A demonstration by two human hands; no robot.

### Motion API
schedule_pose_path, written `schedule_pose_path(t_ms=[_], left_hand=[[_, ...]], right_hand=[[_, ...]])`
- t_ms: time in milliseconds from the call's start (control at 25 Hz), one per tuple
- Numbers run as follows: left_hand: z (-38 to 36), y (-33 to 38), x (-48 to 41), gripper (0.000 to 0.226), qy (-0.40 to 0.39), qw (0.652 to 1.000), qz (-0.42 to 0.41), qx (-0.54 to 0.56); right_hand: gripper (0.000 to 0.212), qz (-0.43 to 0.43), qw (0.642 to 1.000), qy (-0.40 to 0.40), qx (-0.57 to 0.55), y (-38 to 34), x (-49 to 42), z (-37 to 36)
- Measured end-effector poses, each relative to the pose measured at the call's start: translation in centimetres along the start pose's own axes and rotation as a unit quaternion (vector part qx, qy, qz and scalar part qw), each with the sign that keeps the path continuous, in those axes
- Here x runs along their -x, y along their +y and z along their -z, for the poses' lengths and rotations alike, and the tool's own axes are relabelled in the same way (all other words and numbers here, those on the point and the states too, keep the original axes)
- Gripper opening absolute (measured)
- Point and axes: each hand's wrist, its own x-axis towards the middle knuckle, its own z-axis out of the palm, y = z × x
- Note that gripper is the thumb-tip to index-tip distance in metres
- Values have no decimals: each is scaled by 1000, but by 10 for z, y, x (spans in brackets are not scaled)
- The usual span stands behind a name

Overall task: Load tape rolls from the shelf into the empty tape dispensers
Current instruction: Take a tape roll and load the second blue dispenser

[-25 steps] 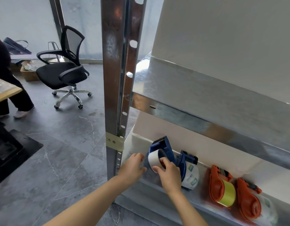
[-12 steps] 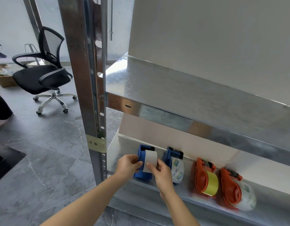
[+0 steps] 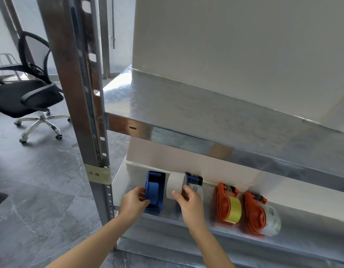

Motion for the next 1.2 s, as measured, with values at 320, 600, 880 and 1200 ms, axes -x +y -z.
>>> schedule_pose_path(t_ms=[320,600,880,1200], left_hand=[[0,69,21,63,39,957,-219,-185],[-111,169,89,58,-130,902,-340,-232],[-271,234,198,55,-262,822,-438,-252],[-473,295,344,54,-352,757,-489,-252]], right_hand=[[16,62,969,105,213,-18,46,87],[22,-13,906,217,362,15,134,215],[13,-96,847,285,439,64,254,363],[16,-141,803,355,459,150,373,549]])
